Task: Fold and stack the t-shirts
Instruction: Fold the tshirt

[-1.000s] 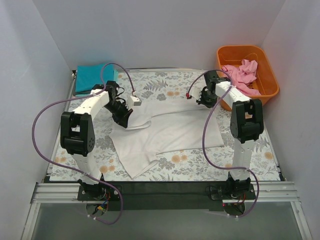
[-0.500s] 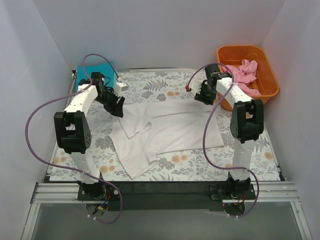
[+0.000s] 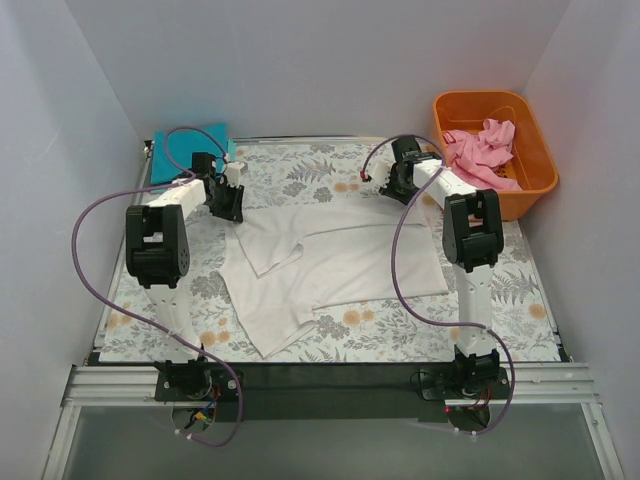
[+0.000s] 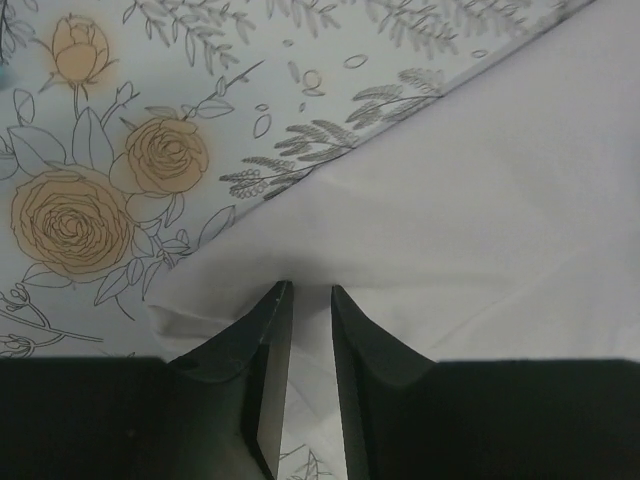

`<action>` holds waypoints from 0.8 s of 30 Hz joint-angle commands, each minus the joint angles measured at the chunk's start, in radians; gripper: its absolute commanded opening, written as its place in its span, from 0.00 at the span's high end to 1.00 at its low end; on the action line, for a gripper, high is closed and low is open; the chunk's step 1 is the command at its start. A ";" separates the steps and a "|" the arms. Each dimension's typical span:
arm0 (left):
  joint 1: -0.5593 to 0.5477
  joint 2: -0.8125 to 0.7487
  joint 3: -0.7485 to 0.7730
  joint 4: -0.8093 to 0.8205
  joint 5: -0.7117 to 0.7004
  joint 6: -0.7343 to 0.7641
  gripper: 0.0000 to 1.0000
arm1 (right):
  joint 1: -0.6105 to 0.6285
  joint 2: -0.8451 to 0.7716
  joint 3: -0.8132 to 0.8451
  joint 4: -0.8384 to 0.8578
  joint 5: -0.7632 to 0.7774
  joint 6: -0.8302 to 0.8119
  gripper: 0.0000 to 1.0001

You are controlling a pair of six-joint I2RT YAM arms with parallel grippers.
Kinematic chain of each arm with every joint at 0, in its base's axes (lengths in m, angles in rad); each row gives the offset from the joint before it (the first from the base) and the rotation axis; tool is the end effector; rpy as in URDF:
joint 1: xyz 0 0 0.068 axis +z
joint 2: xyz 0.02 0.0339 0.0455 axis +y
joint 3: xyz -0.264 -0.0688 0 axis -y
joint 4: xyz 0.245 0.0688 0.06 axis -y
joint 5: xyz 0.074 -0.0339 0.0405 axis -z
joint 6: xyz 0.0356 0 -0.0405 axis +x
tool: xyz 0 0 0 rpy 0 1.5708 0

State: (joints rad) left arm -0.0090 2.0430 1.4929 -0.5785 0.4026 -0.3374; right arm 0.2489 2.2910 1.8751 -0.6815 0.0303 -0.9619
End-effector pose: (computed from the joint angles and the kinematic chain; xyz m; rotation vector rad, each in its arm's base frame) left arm 0.4258 -0.0178 0.1752 -0.3197 2.6881 -0.6483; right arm 0.4775 0.1203 0.1703 -1.5262 2.2225 -0.2652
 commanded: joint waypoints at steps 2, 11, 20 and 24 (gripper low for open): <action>0.007 0.081 -0.013 0.089 -0.169 -0.015 0.79 | -0.007 -0.007 -0.148 0.092 0.108 0.032 0.70; 0.007 0.176 0.332 -0.060 0.044 0.026 0.60 | 0.012 -0.084 -0.070 0.105 0.093 0.127 0.40; 0.044 -0.346 -0.035 -0.265 0.288 0.247 0.44 | 0.043 -0.619 -0.404 -0.093 -0.162 0.109 0.25; 0.055 -0.512 -0.282 -0.330 0.260 0.426 0.47 | 0.067 -0.772 -0.621 -0.121 -0.194 0.118 0.38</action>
State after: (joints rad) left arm 0.0307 1.6161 1.3914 -0.7952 0.6308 -0.0978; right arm 0.3004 1.5707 1.3880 -0.6994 -0.0868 -0.8532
